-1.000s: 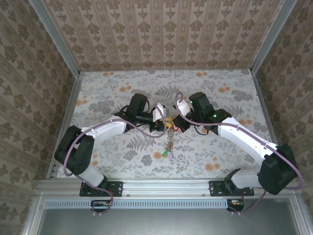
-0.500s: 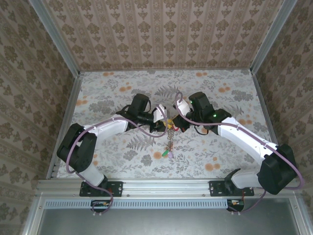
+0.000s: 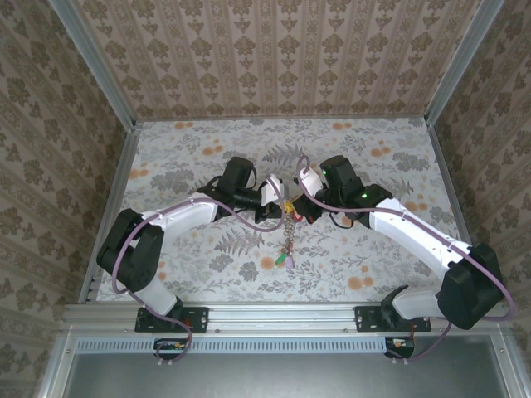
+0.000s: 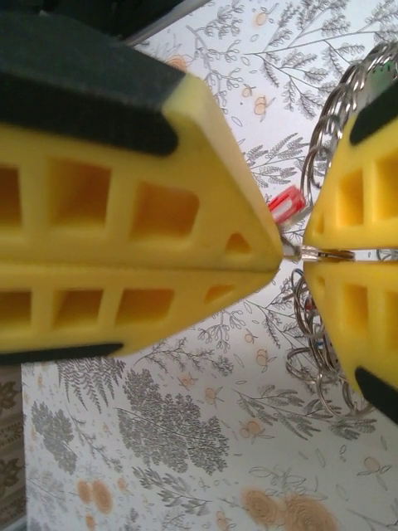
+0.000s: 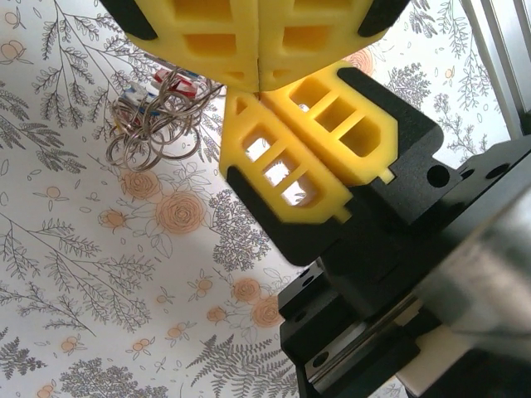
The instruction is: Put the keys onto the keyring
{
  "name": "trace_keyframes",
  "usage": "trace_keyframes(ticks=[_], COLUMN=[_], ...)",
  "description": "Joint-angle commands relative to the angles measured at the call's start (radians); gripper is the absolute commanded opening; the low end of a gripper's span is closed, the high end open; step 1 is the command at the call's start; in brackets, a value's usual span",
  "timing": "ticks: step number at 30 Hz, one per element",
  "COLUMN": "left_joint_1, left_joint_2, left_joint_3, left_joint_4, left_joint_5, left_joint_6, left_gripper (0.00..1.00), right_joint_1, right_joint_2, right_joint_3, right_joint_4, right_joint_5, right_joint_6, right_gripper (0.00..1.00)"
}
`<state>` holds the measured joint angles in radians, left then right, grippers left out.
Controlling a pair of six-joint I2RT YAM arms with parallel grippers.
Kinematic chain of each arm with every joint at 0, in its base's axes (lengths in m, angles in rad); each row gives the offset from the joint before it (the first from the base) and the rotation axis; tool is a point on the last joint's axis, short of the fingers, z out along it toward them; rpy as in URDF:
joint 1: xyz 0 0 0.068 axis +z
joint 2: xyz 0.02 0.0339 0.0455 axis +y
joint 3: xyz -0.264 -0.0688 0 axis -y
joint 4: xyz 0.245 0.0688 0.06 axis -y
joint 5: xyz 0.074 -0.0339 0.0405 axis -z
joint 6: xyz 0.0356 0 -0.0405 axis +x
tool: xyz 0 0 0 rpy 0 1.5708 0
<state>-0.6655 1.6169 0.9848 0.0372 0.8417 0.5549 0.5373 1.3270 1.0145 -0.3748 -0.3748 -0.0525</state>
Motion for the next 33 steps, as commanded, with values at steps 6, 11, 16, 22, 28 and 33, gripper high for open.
trace_keyframes(ticks=[6,11,16,22,28,33], left_joint_1=[-0.008,-0.008,-0.008,-0.008,-0.008,-0.008], left_joint_2=[-0.004,-0.01,-0.012,-0.019,-0.017,-0.017], left_joint_3=[0.018,0.012,0.013,0.013,0.014,0.016], left_joint_4=[0.041,0.056,0.056,0.057,0.055,0.056], left_joint_5=[0.016,0.021,0.023,0.02,0.023,0.023], left_joint_6=[-0.004,-0.014,-0.014,-0.014,-0.013,-0.014], left_gripper=[0.0,0.0,0.0,0.0,0.0,0.0], right_joint_1=[0.0,-0.001,0.0,0.0,0.0,0.0], right_joint_2=[0.005,0.004,0.011,0.019,0.023,0.029], right_joint_3=[0.023,0.015,0.019,0.022,0.025,0.028], right_joint_4=[-0.033,-0.047,-0.059,-0.062,-0.061,-0.066], right_joint_5=[-0.01,0.007,0.013,0.02,0.029,0.047], right_joint_6=[0.0,0.0,-0.002,-0.003,-0.004,-0.004], right_gripper=[0.0,0.07,0.1,0.13,0.13,0.13])
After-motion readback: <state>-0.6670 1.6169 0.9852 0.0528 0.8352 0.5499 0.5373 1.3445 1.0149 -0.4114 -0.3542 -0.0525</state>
